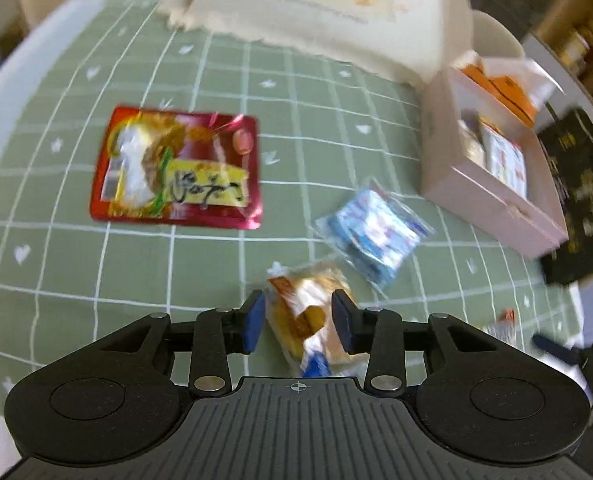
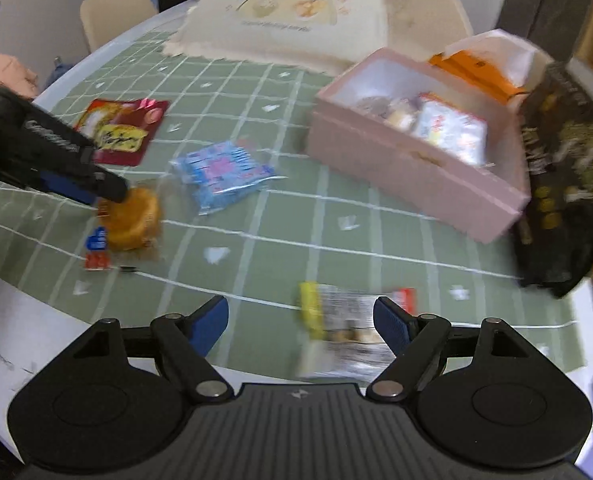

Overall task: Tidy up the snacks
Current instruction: 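Grasp the round bun packet with the left tool, then grasp the blue Peppa milk-candy packet with right tool while left holds the bun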

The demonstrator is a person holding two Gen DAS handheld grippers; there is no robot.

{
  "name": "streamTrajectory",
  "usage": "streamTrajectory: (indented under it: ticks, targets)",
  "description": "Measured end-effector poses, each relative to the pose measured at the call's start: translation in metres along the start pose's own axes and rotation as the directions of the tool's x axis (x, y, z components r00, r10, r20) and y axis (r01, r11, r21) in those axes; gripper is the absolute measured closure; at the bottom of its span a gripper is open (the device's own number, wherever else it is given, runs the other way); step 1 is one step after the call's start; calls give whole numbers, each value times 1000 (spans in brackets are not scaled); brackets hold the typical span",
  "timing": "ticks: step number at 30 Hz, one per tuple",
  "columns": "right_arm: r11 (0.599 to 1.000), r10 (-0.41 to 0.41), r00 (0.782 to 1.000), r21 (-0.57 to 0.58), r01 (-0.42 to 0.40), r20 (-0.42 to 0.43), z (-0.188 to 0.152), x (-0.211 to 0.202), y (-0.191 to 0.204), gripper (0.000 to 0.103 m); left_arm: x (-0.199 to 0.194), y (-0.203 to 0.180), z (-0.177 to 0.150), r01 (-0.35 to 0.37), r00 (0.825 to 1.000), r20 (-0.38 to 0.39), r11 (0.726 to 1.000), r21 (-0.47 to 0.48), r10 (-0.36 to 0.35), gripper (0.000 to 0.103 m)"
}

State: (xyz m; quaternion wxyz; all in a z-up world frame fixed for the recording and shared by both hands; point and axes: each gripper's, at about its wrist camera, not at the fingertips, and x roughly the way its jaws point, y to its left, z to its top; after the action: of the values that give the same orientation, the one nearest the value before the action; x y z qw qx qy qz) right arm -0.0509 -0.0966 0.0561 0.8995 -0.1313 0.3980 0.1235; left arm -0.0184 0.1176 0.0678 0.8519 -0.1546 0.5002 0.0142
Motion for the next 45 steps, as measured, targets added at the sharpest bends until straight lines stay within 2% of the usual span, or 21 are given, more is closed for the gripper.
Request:
streamTrajectory:
  ticks: [3,5,7,8,9,10,11,13,16,18,21,25,28,31,33,37,42,43,45]
  targets:
    - [997,-23,1000,71,22,12,-2,-2,-25,23,2,-31,-11,-72,997,16,988,135,70,60]
    - [992,-15,1000,128,13,14,-6,-2,-44,23,14,-51,-17,-173,985,37,957,232,169,54]
    - [988,-6,1000,153,3,18,-11,-2,-56,23,25,-66,-22,-221,975,48,936,275,217,35]
    - [987,-4,1000,160,1,22,-14,-2,-60,23,30,-70,-23,-227,974,43,931,285,224,28]
    - [987,0,1000,163,-4,26,-17,-2,-64,23,34,-74,-24,-220,975,35,931,293,219,16]
    - [987,5,1000,162,-9,29,-19,-1,-66,23,34,-73,-26,-206,978,32,933,296,206,14]
    - [987,7,1000,160,-11,30,-21,0,-67,23,33,-72,-27,-196,980,34,938,287,195,14]
    - [987,14,999,159,-19,33,-24,3,-67,23,25,-64,-26,-188,982,53,953,236,180,23]
    - [985,41,998,167,-47,39,-25,6,-63,23,14,-43,-21,-247,968,86,957,152,236,25]
    - [984,56,998,168,-62,39,-26,7,-59,23,17,-32,-16,-236,972,39,965,116,233,25]
    - [977,89,995,190,-94,35,-34,-3,-62,23,18,-23,-14,-172,985,0,983,67,172,26]
    - [976,122,993,182,-118,-6,-52,-13,-66,23,26,-20,-12,-135,991,-3,988,74,136,26]
    - [984,92,995,160,-85,-39,-51,-10,-56,23,29,-21,-12,-141,990,34,985,103,139,36]
    - [968,116,993,227,-108,-20,-29,-5,-45,23,24,-11,-14,-99,995,29,989,110,97,41]
    - [949,129,991,294,-115,-28,-9,5,-35,23,18,-4,-19,-111,994,29,985,135,108,41]
    - [895,235,972,393,-211,-13,29,31,-8,22,5,17,-29,-106,994,24,982,154,104,41]
    - [865,214,974,478,-152,-76,75,82,26,22,-1,38,-32,-55,998,12,983,178,54,42]
    - [861,203,974,492,-128,-101,82,92,33,16,-1,40,-32,-44,999,11,982,181,42,42]
    - [867,171,981,486,-108,-87,96,99,46,16,-1,41,-31,-29,1000,9,980,195,28,42]
